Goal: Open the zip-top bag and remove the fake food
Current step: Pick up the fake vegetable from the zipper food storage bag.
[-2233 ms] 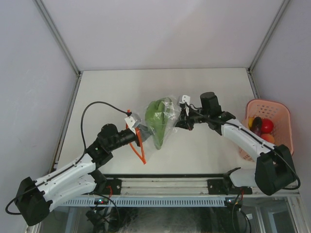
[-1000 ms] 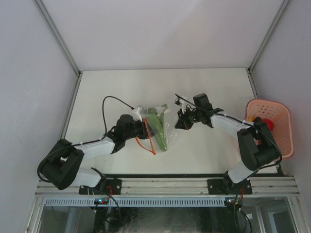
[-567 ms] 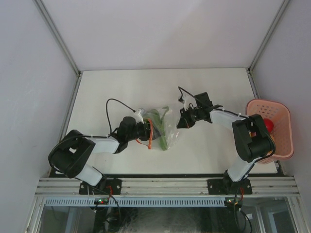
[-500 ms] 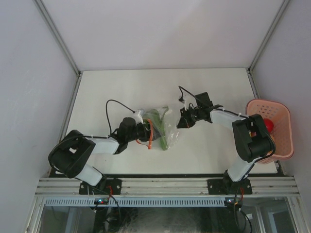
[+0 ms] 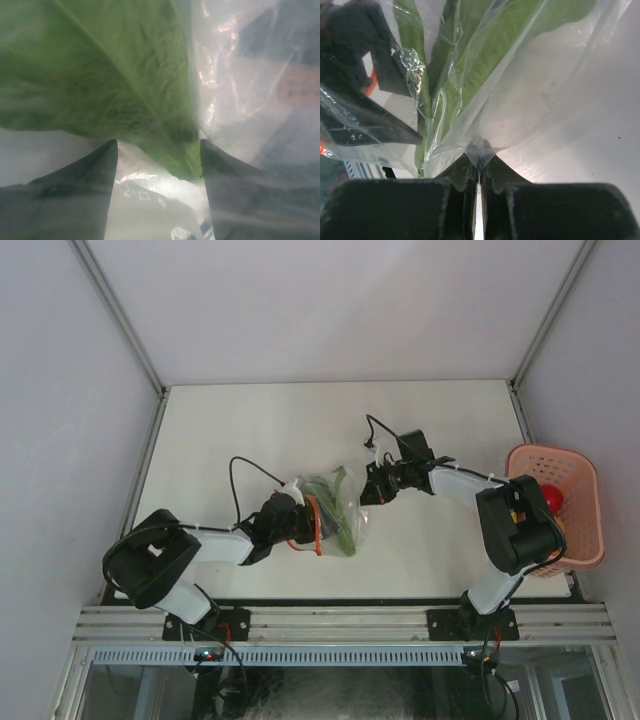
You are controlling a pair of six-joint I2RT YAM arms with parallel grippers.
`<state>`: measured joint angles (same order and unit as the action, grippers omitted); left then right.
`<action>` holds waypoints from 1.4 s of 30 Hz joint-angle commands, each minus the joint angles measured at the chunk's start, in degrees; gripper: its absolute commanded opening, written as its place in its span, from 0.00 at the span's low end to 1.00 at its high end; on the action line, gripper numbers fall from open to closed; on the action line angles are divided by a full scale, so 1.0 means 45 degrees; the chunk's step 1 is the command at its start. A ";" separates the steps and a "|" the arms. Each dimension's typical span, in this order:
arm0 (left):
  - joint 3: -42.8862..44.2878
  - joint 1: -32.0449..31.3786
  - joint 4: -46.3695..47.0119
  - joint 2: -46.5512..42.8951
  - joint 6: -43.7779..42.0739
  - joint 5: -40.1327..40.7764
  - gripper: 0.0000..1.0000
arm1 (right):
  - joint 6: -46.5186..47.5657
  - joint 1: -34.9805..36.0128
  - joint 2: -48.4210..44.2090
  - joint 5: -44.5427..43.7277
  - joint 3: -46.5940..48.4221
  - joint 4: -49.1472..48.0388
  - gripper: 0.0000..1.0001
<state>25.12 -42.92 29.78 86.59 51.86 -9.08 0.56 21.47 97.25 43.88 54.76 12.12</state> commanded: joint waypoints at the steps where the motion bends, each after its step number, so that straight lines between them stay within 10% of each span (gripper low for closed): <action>1: 0.0816 -0.0148 -0.0236 0.0281 0.1034 0.1018 0.67 | -0.0706 0.0298 -0.0262 0.0876 0.0087 -0.0834 0.00; 17: 0.1310 0.0134 0.0351 0.0639 0.1358 0.1664 0.23 | -0.0268 0.2102 0.1219 -0.1506 0.0760 0.0617 0.00; 25: 0.1497 0.0285 0.0411 0.0884 0.1123 0.0661 0.56 | -0.0374 0.2175 0.1537 -0.1845 0.0894 0.0844 0.00; 33: 0.2074 -0.0447 0.0043 0.1977 0.1300 0.0584 0.62 | -0.0609 0.2342 0.1819 -0.1628 0.0955 0.0806 0.00; 42: 0.2199 -0.0222 0.0296 0.1946 0.0988 0.0522 0.05 | -0.0657 0.2102 0.1689 -0.1561 0.1011 0.0863 0.00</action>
<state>33.26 -43.94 29.85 96.12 58.15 -5.74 -1.28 30.74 105.08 35.20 57.71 16.16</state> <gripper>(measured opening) 0.186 0.002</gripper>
